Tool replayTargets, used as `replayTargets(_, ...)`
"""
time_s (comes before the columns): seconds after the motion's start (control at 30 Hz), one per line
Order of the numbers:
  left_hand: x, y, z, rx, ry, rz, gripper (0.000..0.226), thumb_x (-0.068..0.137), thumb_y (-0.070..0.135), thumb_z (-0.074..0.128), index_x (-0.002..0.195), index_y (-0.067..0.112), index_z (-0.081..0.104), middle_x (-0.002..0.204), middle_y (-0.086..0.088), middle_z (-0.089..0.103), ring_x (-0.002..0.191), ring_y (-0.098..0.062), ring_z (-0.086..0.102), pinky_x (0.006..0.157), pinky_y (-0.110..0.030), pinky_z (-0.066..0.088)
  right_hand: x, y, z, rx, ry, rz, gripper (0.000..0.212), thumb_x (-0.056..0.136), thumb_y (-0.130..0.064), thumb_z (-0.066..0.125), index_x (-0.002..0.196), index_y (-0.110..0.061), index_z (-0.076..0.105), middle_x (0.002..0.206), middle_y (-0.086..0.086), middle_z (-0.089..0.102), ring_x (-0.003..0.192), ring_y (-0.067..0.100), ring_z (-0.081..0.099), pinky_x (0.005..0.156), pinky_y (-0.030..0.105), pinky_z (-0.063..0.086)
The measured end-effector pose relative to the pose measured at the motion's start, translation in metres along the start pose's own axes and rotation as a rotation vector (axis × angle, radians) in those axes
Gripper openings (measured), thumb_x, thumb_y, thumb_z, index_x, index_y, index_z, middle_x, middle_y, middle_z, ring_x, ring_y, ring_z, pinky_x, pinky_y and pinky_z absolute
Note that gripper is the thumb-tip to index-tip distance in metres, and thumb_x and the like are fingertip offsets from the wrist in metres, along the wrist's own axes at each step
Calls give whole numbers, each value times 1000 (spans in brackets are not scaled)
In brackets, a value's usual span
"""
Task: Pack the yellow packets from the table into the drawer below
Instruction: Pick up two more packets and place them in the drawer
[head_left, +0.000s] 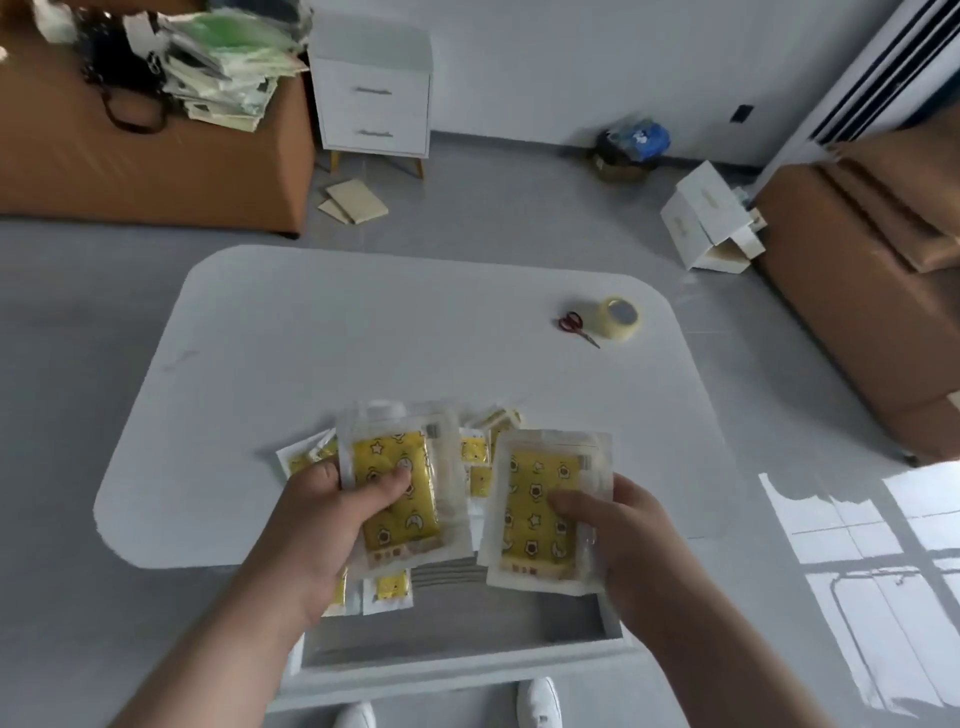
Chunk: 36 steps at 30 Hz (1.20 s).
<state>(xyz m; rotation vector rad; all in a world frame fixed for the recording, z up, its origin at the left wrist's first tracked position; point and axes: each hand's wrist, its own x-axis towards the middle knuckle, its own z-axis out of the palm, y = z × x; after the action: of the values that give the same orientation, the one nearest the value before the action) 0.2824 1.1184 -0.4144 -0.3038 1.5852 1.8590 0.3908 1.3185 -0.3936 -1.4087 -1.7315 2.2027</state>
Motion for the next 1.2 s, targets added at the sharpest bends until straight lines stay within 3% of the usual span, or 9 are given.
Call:
replayTargets(0.13,62,-73,3,-19,102,3,20,69,10,71,89,6,70,85,-13,76,76,-26,74,63,-37,59,93,63,-3,-21,-94,36,19,84,5,64,101,-2,69,92,19,76,84,36,73,77,55,58)
replayTargets(0.3,132,-165,-6,27,155,-2,27,56,19,82,81,17,74,88,-6,76,89,-28,71,84,-52,53,188,143,-12,-71,-141,6,18,86,0,65,102,-7,68,91,12,77,86,31,74,84,53,56)
replayTargets(0.4,172,-204,-13,5,148,8,13,60,17,72,73,18,75,82,-5,76,78,-22,72,77,-45,53,236,179,-13,-89,-153,-16,16,86,-1,65,100,-8,69,88,10,77,84,28,75,84,50,57)
replayTargets(0.53,216,-231,-26,11,102,53,46,56,15,70,100,4,68,90,-19,73,75,-33,70,84,-56,52,279,208,-6,-100,-207,-90,19,83,-3,69,100,-11,69,90,10,77,86,32,74,88,52,55)
replayTargets(0.7,248,-245,-37,-16,71,234,35,63,13,65,98,8,69,83,-13,73,67,-25,72,66,-46,58,299,219,3,-62,-286,-232,20,84,-2,68,101,-12,69,90,9,77,86,30,74,84,51,56)
replayTargets(0.83,254,-254,-42,-60,26,298,47,66,16,65,111,5,66,93,-13,74,78,-28,73,69,-51,59,307,226,11,-44,-305,-305,17,85,-1,67,97,-13,69,91,9,77,86,31,74,83,53,56)
replayTargets(1.03,246,-258,-47,-68,26,310,29,75,4,60,103,6,67,89,-14,73,71,-27,72,63,-45,59,298,233,12,-33,-356,-302,18,86,1,63,101,-9,69,93,11,77,88,32,74,81,54,57)
replayTargets(1.2,229,-266,-52,-41,59,267,34,71,3,60,104,7,69,96,-16,73,76,-29,71,66,-46,60,288,238,0,-22,-370,-249,19,86,1,63,102,-8,69,94,14,76,88,35,73,83,56,56)
